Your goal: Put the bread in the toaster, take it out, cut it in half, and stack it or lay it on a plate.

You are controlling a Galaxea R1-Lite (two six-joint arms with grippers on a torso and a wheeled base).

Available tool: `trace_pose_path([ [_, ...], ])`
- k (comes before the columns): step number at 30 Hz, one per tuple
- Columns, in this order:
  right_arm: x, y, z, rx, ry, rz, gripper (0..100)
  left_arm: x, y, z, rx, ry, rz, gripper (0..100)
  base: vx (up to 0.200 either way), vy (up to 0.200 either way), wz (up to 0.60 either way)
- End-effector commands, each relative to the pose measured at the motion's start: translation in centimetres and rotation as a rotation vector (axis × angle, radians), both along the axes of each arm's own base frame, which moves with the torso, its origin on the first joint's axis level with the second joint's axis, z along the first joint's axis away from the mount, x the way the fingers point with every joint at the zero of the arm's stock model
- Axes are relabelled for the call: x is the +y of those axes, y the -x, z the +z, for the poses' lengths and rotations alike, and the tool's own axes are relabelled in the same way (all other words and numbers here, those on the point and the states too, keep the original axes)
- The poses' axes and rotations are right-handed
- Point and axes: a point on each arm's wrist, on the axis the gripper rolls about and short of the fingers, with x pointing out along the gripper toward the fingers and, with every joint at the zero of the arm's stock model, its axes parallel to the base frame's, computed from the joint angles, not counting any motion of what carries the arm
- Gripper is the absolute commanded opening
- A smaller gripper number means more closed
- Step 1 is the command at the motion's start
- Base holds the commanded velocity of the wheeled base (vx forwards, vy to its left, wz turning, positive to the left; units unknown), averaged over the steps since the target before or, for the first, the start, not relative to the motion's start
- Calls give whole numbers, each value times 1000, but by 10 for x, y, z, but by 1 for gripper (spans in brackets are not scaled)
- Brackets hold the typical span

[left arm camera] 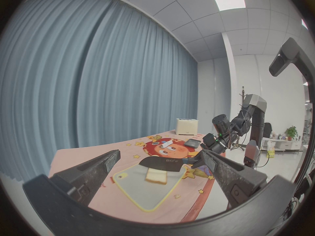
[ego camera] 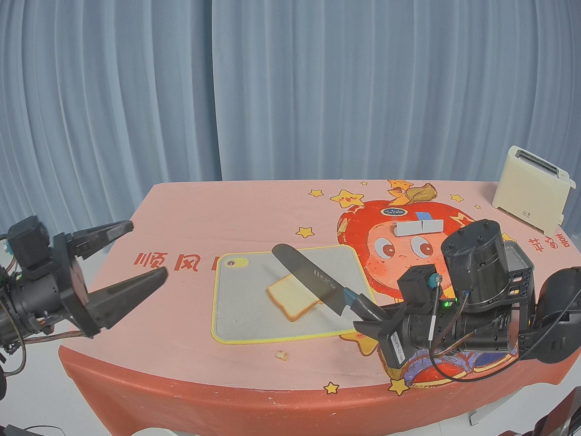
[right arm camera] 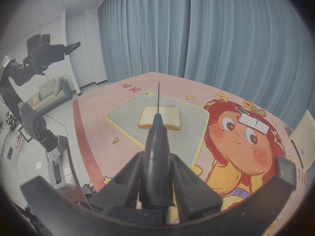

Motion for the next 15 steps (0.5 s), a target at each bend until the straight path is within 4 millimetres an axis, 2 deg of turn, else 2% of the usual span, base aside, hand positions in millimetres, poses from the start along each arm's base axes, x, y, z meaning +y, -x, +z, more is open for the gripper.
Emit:
trace_pose_path([
  [1,0,0,-1,2,1,0,0,-34,-34,2,46,-9,-108,100,0,0,0],
  [4,0,0,-1,2,1,0,0,-44,-41,9,27,-6,-130,100,0,0,0],
  [15,6,-5,-3,9,6,-1,0,-63,-85,0,72,-28,-114,100,0,0,0],
])
